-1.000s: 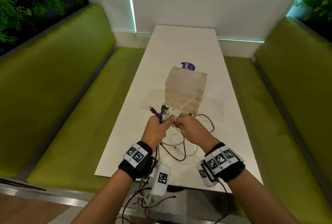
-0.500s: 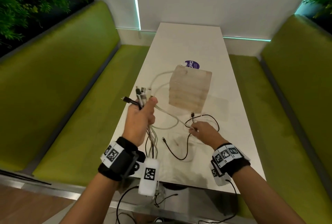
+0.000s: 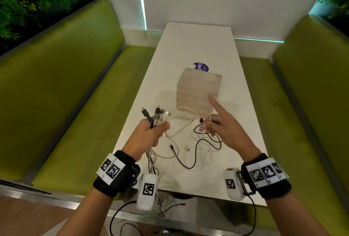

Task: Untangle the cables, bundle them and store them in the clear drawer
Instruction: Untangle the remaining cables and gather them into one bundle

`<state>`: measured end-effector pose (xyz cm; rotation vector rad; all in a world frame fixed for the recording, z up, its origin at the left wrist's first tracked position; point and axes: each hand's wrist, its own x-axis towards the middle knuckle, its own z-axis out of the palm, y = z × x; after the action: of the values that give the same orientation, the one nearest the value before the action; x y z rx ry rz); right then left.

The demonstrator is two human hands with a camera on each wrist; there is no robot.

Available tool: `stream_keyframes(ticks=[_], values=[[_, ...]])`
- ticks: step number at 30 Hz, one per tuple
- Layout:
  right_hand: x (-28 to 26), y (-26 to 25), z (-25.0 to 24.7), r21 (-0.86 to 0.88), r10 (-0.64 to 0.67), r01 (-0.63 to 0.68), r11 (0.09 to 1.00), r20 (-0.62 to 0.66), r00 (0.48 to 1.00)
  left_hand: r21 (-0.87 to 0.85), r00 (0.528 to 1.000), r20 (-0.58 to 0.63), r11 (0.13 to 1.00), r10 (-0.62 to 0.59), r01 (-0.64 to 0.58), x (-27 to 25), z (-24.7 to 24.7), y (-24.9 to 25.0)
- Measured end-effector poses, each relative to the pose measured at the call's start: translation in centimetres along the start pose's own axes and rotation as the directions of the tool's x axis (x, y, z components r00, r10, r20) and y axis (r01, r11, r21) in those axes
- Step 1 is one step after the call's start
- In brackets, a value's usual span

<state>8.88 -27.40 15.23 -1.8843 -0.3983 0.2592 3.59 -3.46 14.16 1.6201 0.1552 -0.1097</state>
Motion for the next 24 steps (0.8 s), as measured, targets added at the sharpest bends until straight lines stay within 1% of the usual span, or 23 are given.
stream_keyframes(ticks=[2,3,4,6,7,8,9,11,12,14,15,17,19,21,24], values=[[-0.1,-1.5,0.4,-0.021,-0.006,0.008,1.0,0.12,0.993,0.134,0.994,0.104,0.991,-0.041,0.026,-0.3,0.7,-0.1],[0.0,-1.9,0.6,-0.064,0.021,-0.009,0.998,0.193,0.981,0.197,0.984,0.168,0.98,-0.056,0.022,-0.4,1.1,0.1],[0.1,-2.0,1.1,-0.117,0.055,-0.023,0.993,0.273,0.96,0.252,0.967,0.245,0.968,-0.066,0.002,-0.6,1.5,0.4],[0.2,-1.7,2.1,-0.19,0.104,-0.024,0.981,0.418,0.902,0.338,0.913,0.4,0.939,-0.078,-0.068,-0.9,2.1,1.1],[0.1,-1.5,2.5,-0.187,0.116,-0.032,0.982,0.462,0.879,0.359,0.891,0.447,0.929,-0.082,-0.094,-1.0,2.2,1.3],[-0.1,-1.3,2.7,-0.158,0.12,-0.048,0.986,0.488,0.864,0.364,0.878,0.471,0.925,-0.083,-0.108,-1.1,2.2,1.4],[-0.3,-1.1,2.8,-0.119,0.118,-0.068,0.991,0.496,0.86,0.354,0.876,0.475,0.929,-0.081,-0.106,-1.1,2.0,1.3],[-0.6,-0.7,2.8,-0.06,0.114,-0.097,0.993,0.491,0.864,0.283,0.891,0.445,0.958,-0.086,-0.049,-1.3,1.5,0.8],[-0.7,-0.5,2.8,-0.044,0.116,-0.108,0.993,0.493,0.862,0.228,0.909,0.409,0.973,-0.078,-0.019,-1.3,1.3,0.6],[-1.3,0.2,3.1,-0.04,0.141,-0.141,0.989,0.528,0.837,0.115,0.956,0.289,0.993,-0.044,0.011,-1.1,0.7,0.0],[-1.6,0.8,3.4,-0.057,0.166,-0.163,0.985,0.562,0.811,0.049,0.973,0.227,0.999,-0.032,0.021,-0.9,0.3,-0.2],[-2.7,2.1,4.3,-0.14,0.237,-0.192,0.971,0.638,0.733,-0.078,0.99,0.144,0.997,0.005,0.006,-0.6,-0.4,-0.4],[-4.1,3.8,5.6,-0.286,0.316,-0.157,0.945,0.683,0.658,-0.159,0.996,0.093,0.987,0.013,0.002,-0.4,-1.1,-0.4],[-5.5,5.6,7.3,-0.418,0.395,-0.117,0.901,0.68,0.618,-0.196,0.998,0.059,0.981,0.019,-0.007,-0.3,-1.4,-0.3],[-7.1,6.8,10.0,-0.523,0.466,-0.072,0.849,0.679,0.567,-0.234,0.999,0.027,0.972,0.026,-0.019,-0.3,-1.4,0.2]])
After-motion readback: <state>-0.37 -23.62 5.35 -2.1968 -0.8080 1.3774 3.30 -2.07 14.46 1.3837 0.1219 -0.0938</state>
